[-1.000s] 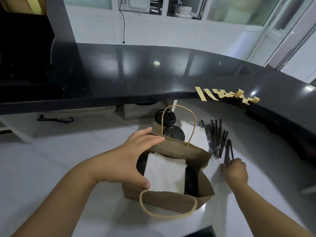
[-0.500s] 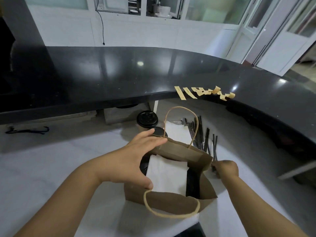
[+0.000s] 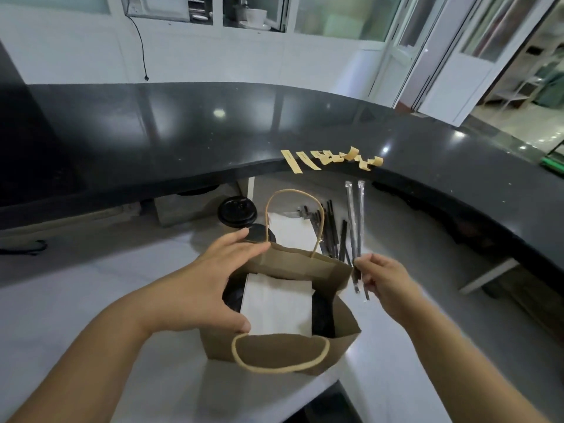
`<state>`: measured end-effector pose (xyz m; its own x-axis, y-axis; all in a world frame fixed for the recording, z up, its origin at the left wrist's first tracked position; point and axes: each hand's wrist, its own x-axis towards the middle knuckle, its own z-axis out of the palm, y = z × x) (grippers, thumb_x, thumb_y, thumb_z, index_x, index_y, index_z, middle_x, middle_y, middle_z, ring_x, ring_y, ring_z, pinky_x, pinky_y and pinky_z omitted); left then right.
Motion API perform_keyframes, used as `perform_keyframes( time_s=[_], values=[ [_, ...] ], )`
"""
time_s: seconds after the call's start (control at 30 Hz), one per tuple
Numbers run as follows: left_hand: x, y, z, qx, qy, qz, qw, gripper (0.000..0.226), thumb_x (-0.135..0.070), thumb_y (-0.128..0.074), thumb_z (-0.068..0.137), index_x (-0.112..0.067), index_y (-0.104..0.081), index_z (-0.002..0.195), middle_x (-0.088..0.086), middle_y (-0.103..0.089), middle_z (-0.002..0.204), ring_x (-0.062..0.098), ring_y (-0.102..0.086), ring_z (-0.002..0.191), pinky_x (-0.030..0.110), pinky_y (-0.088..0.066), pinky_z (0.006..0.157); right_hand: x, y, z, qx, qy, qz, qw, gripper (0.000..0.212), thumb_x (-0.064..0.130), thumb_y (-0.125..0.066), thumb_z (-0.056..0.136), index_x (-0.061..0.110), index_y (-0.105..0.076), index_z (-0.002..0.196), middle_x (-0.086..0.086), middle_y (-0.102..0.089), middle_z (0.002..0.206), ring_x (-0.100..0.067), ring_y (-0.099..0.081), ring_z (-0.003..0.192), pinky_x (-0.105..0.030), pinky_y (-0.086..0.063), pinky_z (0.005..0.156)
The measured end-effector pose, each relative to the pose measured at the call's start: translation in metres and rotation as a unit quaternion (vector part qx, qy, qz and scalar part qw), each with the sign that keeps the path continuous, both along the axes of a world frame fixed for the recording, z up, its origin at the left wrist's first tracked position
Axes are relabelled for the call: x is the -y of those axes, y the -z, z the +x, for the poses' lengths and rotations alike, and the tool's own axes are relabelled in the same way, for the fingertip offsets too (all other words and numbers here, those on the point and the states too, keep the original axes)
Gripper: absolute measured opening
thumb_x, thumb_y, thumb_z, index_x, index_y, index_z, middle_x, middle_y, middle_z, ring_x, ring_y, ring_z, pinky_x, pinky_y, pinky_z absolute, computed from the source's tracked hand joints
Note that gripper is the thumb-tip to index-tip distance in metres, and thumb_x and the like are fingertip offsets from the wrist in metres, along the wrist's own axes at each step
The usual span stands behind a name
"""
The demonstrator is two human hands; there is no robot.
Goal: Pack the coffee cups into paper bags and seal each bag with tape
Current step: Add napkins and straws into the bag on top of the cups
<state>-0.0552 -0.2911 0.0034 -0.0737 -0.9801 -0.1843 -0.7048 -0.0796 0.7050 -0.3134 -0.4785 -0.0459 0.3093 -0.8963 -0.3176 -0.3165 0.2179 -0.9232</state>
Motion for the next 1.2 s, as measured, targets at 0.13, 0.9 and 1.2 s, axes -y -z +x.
perform_keyframes(
  time_s=[0.13,0.9,1.2],
  values=[
    [-0.005,-0.001,0.002,0.008,-0.025,-0.007,1.000,0.103,-0.044,-0.080,0.064,-0.061,-0.010,0.137,-0.044,0.008,0.137,-0.024,-0.003,0.121,0.006,-0.029,0.087,-0.029,-0.066,0.002,0.079,-0.104,-0.027,0.991,0.015,-0.002,-0.055,0.088,0.002,-0.058,0.074,-0.014,-0.059,0.065,-0.018,-0.044,0.054,-0.026,-0.036,0.053],
    [-0.022,0.012,0.013,-0.062,-0.122,-0.037,0.990,0.122,-0.039,-0.081,0.061,-0.061,0.015,0.133,-0.045,-0.018,0.136,-0.012,-0.012,0.130,0.005,-0.029,0.087,-0.080,-0.059,0.076,-0.530,-0.453,-0.386,0.603,0.012,0.013,-0.056,0.083,0.018,-0.055,0.071,0.003,-0.043,0.060,-0.023,-0.049,0.067,-0.027,-0.031,0.070],
    [-0.022,0.012,0.017,-0.076,-0.122,-0.070,0.987,0.110,-0.032,-0.082,0.064,-0.066,-0.001,0.131,-0.048,-0.025,0.128,-0.031,-0.013,0.115,0.008,-0.029,0.085,-0.064,-0.086,0.062,-0.378,-0.358,-0.334,0.786,0.020,0.020,-0.066,0.085,0.034,-0.073,0.097,0.019,-0.067,0.085,0.001,-0.062,0.077,-0.014,-0.052,0.072]
  ],
)
